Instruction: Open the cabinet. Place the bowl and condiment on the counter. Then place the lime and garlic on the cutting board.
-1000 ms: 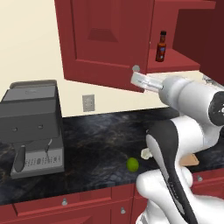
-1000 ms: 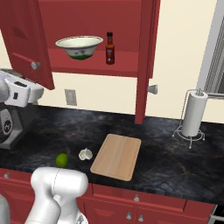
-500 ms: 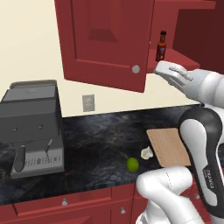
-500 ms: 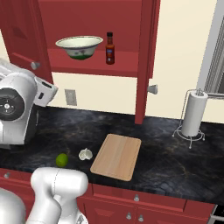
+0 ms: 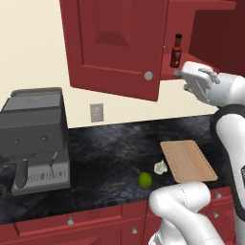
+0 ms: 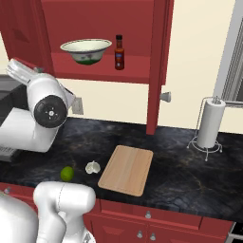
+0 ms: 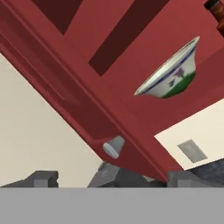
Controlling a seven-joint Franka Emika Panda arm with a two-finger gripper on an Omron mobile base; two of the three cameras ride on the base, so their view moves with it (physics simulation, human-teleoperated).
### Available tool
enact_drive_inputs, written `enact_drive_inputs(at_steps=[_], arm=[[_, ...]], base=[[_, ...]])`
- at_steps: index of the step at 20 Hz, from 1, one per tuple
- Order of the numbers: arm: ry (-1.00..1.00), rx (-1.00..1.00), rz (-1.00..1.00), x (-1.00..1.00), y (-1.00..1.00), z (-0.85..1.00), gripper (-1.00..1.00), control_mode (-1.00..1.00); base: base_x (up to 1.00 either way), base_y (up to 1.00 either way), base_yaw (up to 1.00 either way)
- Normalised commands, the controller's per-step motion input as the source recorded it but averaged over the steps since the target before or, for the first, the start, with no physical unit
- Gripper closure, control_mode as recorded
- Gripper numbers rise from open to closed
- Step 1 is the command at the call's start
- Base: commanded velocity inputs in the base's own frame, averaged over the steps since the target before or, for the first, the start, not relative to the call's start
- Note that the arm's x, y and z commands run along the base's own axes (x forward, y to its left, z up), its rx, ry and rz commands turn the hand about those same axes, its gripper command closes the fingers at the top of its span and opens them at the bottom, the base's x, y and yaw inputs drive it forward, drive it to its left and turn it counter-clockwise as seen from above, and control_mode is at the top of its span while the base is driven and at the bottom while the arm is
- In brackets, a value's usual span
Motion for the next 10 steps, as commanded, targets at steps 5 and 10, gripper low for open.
enact_drive_inputs(at_steps=[5,10], arm=[[0.0,0.11,0.13,0.13,-0.25,0.01,-1.0,-1.0],[0.01,0.13,0.15,0.3,-0.27,0.05,-1.0,-1.0]], base=[[0.0,0.0,0.0],[0.0,0.0,0.0]])
